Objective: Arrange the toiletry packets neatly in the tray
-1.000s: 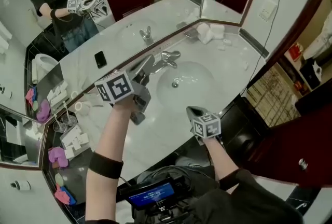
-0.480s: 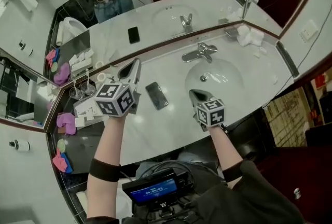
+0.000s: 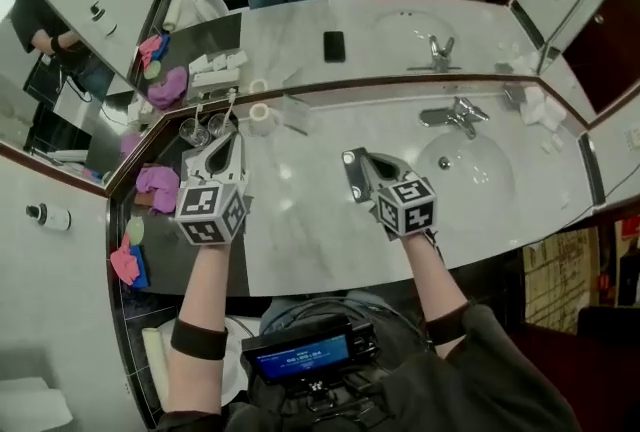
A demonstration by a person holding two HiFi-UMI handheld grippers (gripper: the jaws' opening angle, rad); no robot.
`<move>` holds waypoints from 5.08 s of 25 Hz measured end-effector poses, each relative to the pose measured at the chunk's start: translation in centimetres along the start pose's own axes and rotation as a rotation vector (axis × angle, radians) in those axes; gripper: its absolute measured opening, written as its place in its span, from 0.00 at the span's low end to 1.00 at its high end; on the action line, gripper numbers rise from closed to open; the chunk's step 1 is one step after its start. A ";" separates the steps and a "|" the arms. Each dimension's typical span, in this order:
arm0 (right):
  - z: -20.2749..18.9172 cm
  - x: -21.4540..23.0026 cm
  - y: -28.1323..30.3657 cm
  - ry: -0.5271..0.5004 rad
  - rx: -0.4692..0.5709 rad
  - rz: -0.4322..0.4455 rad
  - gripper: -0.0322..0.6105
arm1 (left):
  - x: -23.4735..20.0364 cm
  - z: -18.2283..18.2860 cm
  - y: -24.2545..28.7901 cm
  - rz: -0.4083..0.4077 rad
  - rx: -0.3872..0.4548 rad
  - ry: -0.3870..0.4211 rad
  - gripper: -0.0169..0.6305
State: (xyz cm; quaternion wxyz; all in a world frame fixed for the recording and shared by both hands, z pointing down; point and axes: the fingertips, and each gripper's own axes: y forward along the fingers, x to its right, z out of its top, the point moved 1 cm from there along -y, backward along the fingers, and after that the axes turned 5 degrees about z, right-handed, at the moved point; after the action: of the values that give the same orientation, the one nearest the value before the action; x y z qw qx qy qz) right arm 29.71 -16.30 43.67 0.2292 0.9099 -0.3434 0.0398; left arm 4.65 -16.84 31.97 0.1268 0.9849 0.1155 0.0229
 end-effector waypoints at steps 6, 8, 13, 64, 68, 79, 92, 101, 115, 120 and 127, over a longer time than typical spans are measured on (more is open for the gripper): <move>1.5 -6.5 6.1 -0.058 -0.021 0.087 0.07 | -9.0 -4.3 -4.3 0.130 -0.043 -0.045 0.03; 1.8 -8.5 7.7 -0.080 -0.025 0.113 0.07 | -11.2 -5.6 -5.6 0.166 -0.055 -0.046 0.03; 2.2 -13.5 11.1 -0.124 -0.039 0.187 0.07 | -15.4 -8.9 -9.1 0.234 -0.090 -0.079 0.03; -12.2 -24.5 35.5 -0.788 -0.624 0.542 0.67 | -25.6 -21.2 -12.3 0.311 -0.243 -0.144 0.03; -13.4 -23.8 36.8 -0.807 -0.695 0.563 0.67 | -26.1 -21.7 -12.6 0.319 -0.249 -0.154 0.03; -15.5 -24.2 36.9 -0.776 -0.775 0.631 0.58 | -26.7 -22.9 -13.3 0.332 -0.264 -0.177 0.03; -13.5 -25.1 34.2 -0.716 -0.687 0.620 0.58 | -26.0 -22.4 -13.9 0.334 -0.256 -0.171 0.03; -9.5 -27.7 29.8 -0.669 -0.538 0.611 0.58 | -25.3 -21.2 -14.5 0.325 -0.235 -0.148 0.03; -5.6 -30.0 21.0 -0.400 -0.252 0.590 0.58 | -23.3 -20.4 -14.9 0.295 -0.227 -0.133 0.03; -7.6 -30.9 20.1 -0.420 -0.283 0.605 0.58 | -22.8 -20.7 -15.3 0.292 -0.230 -0.127 0.03; -12.5 -34.1 21.1 -0.579 -0.403 0.673 0.58 | -23.7 -21.1 -17.1 0.321 -0.222 -0.136 0.03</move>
State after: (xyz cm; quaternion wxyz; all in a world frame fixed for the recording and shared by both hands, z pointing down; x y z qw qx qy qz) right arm -8.73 -3.95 55.22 0.2701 0.6598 -0.6689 -0.2103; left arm -23.77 -1.18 47.62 0.2367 0.9700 -0.0548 -0.0113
